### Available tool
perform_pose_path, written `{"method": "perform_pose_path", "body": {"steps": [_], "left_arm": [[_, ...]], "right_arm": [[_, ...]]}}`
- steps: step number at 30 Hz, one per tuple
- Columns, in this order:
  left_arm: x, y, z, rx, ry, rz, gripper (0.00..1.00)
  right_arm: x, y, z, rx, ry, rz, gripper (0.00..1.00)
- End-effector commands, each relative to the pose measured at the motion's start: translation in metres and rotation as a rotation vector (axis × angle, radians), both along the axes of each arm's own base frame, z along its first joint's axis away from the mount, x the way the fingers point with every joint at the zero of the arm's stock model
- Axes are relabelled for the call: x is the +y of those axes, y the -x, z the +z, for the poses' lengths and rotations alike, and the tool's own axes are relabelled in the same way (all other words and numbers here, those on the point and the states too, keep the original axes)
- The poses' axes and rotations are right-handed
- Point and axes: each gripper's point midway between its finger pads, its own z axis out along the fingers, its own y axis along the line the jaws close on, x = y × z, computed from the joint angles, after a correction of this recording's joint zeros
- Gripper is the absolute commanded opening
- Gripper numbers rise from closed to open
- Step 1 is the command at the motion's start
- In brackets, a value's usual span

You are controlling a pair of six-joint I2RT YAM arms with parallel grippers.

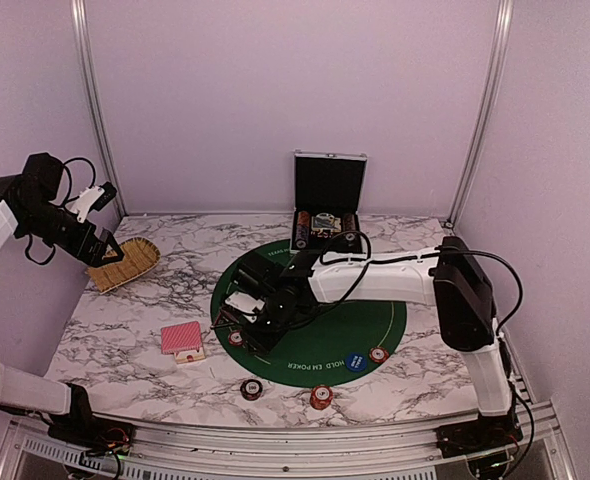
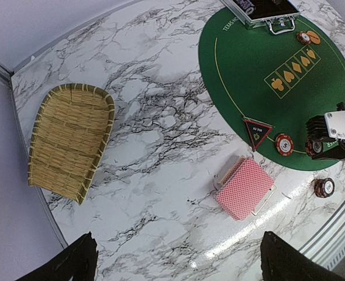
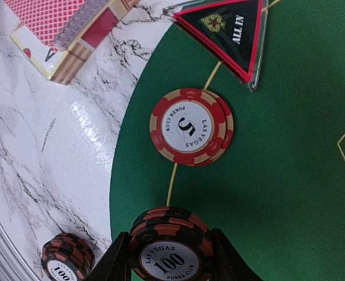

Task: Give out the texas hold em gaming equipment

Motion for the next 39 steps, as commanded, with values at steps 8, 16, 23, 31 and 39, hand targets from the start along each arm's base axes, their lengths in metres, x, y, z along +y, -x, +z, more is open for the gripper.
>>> {"method": "perform_pose_path", "body": {"steps": [8, 16, 23, 31, 39], "left_arm": [[-0.003, 0.006, 0.003, 0.009, 0.005, -0.016, 0.99], [-0.003, 0.006, 0.004, 0.008, 0.007, -0.019, 0.99], [-0.004, 0.006, 0.004, 0.007, 0.011, -0.017, 0.99], [-0.004, 0.007, 0.006, 0.005, 0.017, -0.011, 0.99], [-0.003, 0.007, 0.007, -0.002, 0.01, -0.014, 0.99]], "right_arm": [[0.012, 0.001, -0.018, 0.016, -0.001, 0.036, 0.35], [0.02, -0.002, -0.014, 0.008, -0.029, 0.033, 0.53], [0.019, -0.011, 0.009, -0.045, -0.035, 0.014, 0.64], [0.006, -0.001, 0.062, -0.095, -0.084, 0.0, 0.62], [-0.005, 0.073, 0.042, -0.027, -0.01, 0.111, 0.71]]}}
